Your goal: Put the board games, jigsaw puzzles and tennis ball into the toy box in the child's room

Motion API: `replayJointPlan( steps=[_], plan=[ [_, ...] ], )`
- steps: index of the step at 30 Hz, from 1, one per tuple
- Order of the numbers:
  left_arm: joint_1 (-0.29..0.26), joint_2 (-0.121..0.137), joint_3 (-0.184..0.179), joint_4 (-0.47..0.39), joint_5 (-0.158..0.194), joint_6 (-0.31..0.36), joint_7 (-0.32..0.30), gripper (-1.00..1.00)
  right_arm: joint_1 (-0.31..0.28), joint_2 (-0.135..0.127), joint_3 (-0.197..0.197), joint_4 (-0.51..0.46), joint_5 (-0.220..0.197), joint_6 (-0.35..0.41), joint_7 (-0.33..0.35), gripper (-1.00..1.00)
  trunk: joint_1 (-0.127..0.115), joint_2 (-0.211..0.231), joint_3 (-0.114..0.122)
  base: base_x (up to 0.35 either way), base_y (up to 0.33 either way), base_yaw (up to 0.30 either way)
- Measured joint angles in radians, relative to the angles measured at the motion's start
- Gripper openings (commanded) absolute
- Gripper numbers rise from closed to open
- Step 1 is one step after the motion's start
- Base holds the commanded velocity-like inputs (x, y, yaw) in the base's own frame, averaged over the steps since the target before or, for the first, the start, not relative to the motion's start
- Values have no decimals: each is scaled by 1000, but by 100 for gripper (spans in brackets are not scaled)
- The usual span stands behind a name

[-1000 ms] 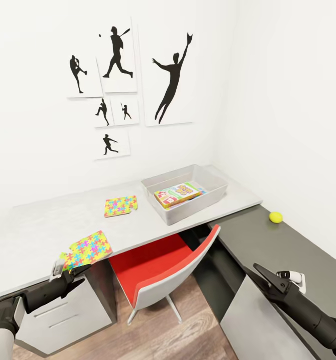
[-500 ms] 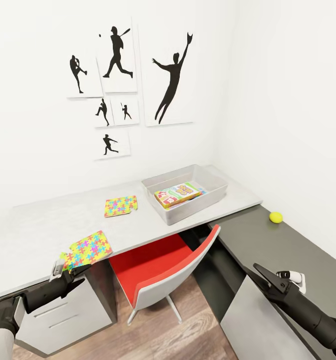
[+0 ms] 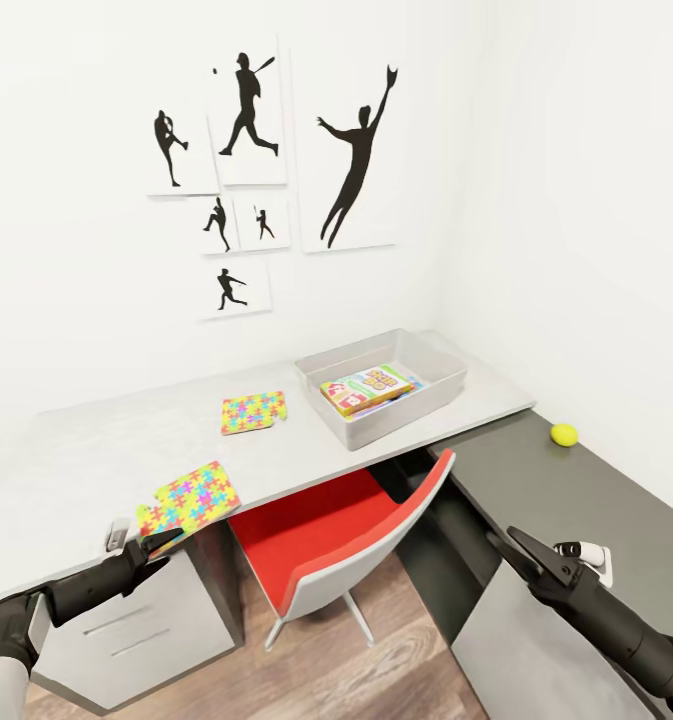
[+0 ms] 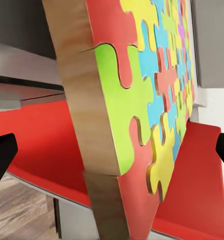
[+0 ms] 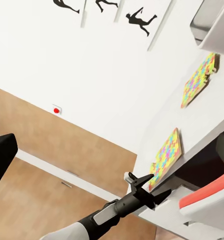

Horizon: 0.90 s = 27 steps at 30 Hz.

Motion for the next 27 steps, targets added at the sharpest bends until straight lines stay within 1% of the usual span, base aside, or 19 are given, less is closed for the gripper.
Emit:
replayJointPlan(
  steps=[16,21,22,27],
  plan=[
    [0,0,0,0,0,0,1,100,0,0,-1,0,0,0,0,100,0,0,0,-5,105,0],
    [0,-1,0,0,0,0,0,100,0,0,-1,0,0,0,0,100,0,0,0,-10,44,0],
    [0,-1,0,0,0,-1,0,-100,0,0,0,0,0,0,0,100,0,0,0,-4,16,0],
    [0,-1,0,0,7,7,0,-100,0,0,-1,0,0,0,0,100,0,0,0,-1,6,0]
  ],
)
